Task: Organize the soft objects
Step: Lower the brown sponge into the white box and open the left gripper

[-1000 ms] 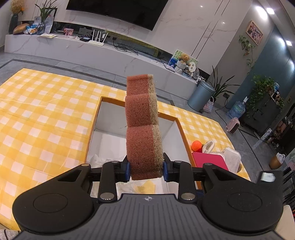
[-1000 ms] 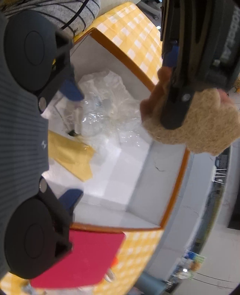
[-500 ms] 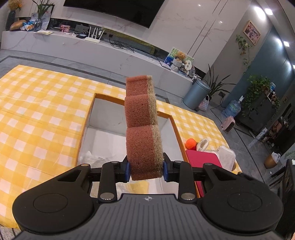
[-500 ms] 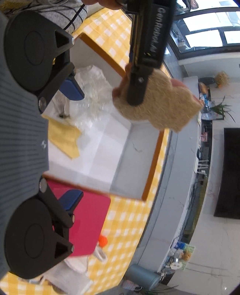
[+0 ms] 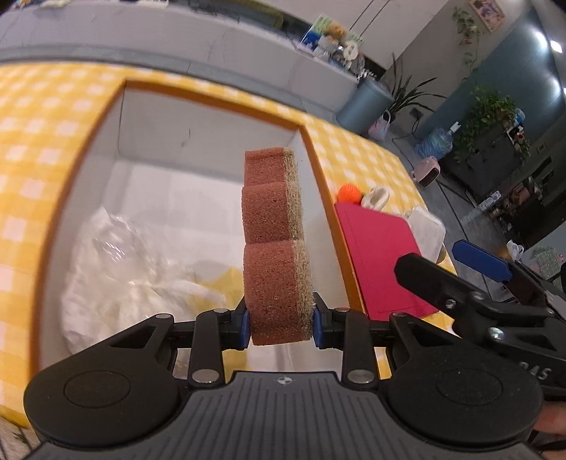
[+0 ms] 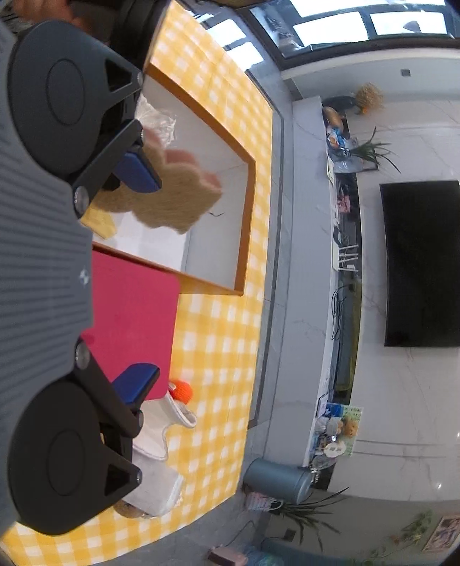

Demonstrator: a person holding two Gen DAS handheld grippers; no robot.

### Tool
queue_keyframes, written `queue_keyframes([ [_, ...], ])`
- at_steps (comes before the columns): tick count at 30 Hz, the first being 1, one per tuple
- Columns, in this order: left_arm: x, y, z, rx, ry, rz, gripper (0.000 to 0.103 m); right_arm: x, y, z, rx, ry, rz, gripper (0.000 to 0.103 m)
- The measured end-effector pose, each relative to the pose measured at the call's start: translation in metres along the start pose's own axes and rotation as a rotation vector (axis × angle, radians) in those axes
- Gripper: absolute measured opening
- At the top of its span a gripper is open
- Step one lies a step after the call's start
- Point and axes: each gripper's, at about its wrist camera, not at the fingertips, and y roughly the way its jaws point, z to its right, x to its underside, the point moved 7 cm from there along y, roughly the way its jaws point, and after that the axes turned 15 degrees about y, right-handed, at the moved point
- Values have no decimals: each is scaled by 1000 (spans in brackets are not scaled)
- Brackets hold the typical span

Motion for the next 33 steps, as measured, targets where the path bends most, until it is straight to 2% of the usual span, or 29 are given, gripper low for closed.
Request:
queue_keyframes([
  [8,14,24,-3,29,-16,-100,35,4,7,-1,-16,-7,-27,100],
  [12,17,36,2,7,12,-157,36,6,8,0,-15,-9,-34,100],
  [13,18,36,3,3,23,-161,38,6,8,0,-16,-10,-34,100],
  [14,17,36,4,-6,33,-158,46,6,8,0,-17,-9,-33,100],
  [16,15,31,5,-28,41,-131,86,4,6,0,-25,1,-27,100],
  [17,15,28,5,-43,41,-108,93,3,6,0,-28,5,-25,100],
  [23,13,6,-2,-116,30,-11,97,3,5,-3,-34,-2,-17,100],
  [25,12,-1,-2,-151,58,20,101,2,5,-2,-32,4,-14,100],
  [33,-2,-29,13,-264,192,115,103,1,4,3,-38,24,-12,100],
])
